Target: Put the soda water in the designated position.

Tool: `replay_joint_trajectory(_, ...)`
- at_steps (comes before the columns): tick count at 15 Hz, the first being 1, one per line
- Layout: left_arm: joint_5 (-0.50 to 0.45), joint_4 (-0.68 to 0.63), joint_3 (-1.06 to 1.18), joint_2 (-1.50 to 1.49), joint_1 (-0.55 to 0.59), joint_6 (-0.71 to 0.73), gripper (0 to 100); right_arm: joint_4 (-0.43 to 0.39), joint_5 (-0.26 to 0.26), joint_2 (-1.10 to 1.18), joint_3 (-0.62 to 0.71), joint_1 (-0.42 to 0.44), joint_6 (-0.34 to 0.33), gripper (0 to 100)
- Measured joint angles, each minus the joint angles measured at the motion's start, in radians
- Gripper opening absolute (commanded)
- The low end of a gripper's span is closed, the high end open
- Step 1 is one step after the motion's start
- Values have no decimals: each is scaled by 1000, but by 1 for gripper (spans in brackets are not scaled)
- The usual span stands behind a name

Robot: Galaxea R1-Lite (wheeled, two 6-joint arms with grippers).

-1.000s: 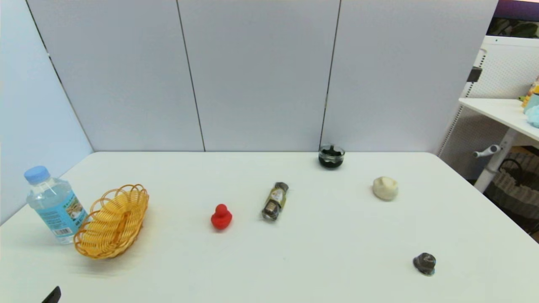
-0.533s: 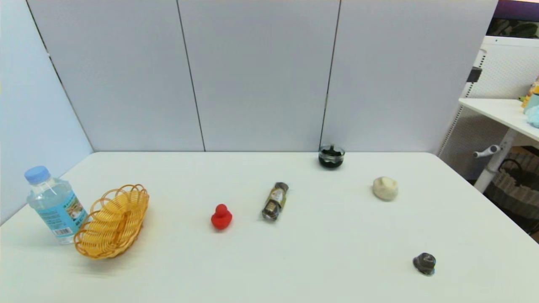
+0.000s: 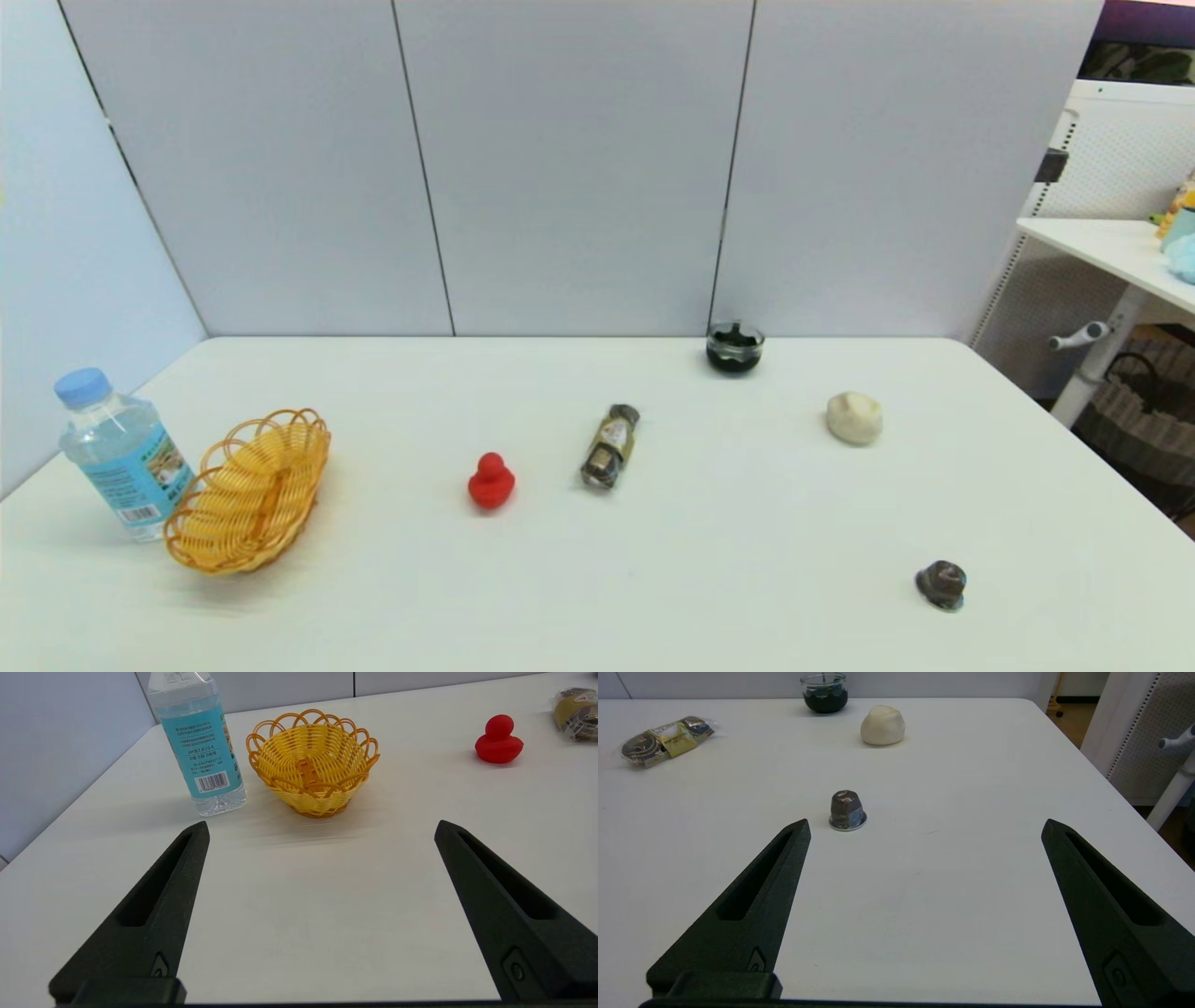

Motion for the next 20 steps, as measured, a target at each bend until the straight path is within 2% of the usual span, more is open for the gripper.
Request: replay_joint_trajectory(20, 7, 9, 2, -6, 0, -108, 100, 0, -1, 0, 0, 0, 0, 100)
